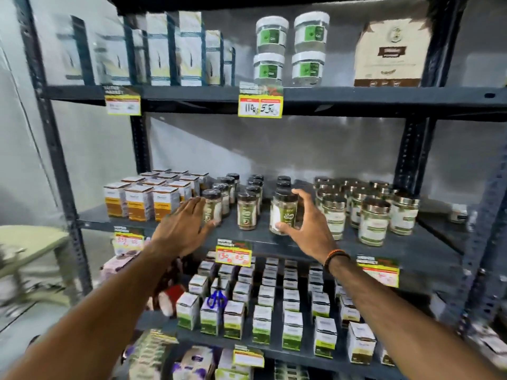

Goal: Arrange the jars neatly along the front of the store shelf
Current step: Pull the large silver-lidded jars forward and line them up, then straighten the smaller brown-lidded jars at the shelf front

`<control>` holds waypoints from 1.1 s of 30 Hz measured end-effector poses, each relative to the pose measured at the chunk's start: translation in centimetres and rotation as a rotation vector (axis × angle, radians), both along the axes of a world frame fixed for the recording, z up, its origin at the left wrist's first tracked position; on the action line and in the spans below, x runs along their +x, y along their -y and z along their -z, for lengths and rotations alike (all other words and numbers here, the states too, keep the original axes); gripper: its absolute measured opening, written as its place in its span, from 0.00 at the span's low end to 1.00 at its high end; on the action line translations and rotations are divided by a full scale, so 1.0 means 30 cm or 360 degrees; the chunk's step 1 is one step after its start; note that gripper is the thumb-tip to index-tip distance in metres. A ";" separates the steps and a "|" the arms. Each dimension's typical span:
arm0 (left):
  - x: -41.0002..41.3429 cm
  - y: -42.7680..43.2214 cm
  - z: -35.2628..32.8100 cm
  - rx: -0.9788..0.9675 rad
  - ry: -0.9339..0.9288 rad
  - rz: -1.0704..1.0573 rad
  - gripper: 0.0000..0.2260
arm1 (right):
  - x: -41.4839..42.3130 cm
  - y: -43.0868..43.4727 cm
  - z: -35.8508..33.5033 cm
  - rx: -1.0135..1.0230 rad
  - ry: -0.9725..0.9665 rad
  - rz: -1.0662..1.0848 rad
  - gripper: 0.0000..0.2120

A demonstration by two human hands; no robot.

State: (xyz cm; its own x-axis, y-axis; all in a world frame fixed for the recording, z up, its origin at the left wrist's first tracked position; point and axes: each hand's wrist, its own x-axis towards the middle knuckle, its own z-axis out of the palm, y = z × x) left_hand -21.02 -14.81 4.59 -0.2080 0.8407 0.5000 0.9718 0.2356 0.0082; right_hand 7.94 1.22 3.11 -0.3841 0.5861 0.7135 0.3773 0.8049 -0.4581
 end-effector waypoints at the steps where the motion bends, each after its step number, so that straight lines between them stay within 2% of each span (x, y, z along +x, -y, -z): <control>1: -0.044 0.007 0.009 -0.0004 -0.0005 -0.0012 0.42 | -0.030 -0.002 0.016 -0.0027 -0.0007 -0.0017 0.45; 4: -0.153 -0.003 0.054 -0.0045 -0.0025 -0.0030 0.44 | -0.107 -0.009 0.059 -0.0079 -0.0012 -0.0027 0.45; 13: -0.295 -0.141 0.237 -0.0173 0.0111 0.0024 0.38 | -0.234 -0.048 0.137 -0.0153 -0.0059 0.0018 0.46; 24: -0.351 -0.195 0.294 -0.0095 -0.0050 0.0057 0.36 | -0.263 -0.056 0.183 -0.0136 -0.0136 0.0072 0.51; 29: -0.352 -0.195 0.296 -0.0086 -0.0066 0.0057 0.36 | -0.238 -0.041 0.191 -0.0135 -0.0210 0.0104 0.48; 33: -0.347 -0.192 0.293 -0.0084 -0.0074 0.0078 0.37 | -0.181 -0.050 0.167 0.0035 -0.0330 0.0155 0.37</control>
State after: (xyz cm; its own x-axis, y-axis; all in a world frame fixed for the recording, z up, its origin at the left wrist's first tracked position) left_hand -31.44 -9.04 -4.21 -0.1434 0.8747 0.4630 0.9812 0.1866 -0.0486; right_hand 2.51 2.72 -1.89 -0.1701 0.5964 0.7845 0.3532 0.7801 -0.5165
